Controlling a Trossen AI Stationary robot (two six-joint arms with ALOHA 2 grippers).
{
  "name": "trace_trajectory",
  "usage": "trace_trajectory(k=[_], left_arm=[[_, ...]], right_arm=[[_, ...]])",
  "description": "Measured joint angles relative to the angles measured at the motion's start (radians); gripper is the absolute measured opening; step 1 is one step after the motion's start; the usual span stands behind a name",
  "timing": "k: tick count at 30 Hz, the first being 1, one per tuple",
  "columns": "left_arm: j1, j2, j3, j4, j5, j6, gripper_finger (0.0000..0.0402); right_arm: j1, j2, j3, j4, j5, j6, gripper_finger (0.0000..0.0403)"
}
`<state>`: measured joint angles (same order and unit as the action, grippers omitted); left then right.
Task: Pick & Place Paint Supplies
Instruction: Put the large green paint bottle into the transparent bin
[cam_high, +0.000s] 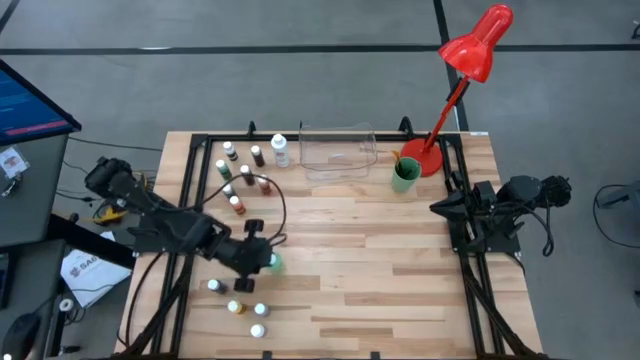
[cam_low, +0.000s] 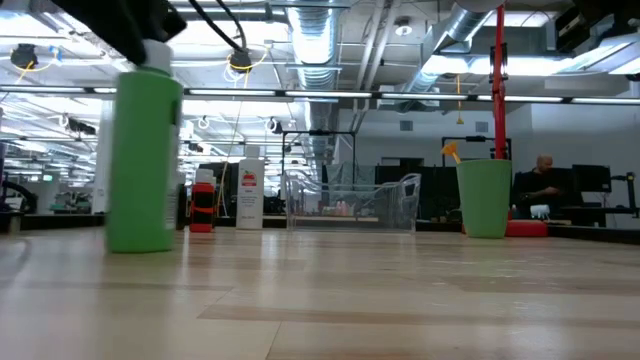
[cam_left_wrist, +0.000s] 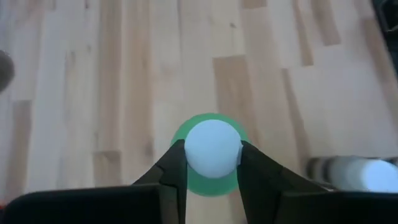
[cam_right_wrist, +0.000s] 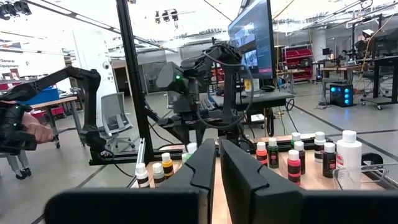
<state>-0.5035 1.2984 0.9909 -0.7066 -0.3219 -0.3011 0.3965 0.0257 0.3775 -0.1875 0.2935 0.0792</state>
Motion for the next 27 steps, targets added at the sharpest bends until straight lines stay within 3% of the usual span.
trace_trajectory(k=[7, 14, 27], left_arm=[[0.173, 0.0, -0.001, 0.135, 0.039, 0.138, 0.0083], [0.337, 0.0, 0.009, 0.278, 0.092, 0.174, 0.0083], [0.587, 0.037, 0.218, 0.331, 0.131, 0.201, 0.0083]], right_arm=[[0.0, 0.0, 0.0, 0.0, 0.0, 0.0, 0.0021], [0.0, 0.0, 0.0, 0.0, 0.0, 0.0, 0.0021], [0.0, 0.0, 0.0, 0.0, 0.0, 0.0, 0.0021]])
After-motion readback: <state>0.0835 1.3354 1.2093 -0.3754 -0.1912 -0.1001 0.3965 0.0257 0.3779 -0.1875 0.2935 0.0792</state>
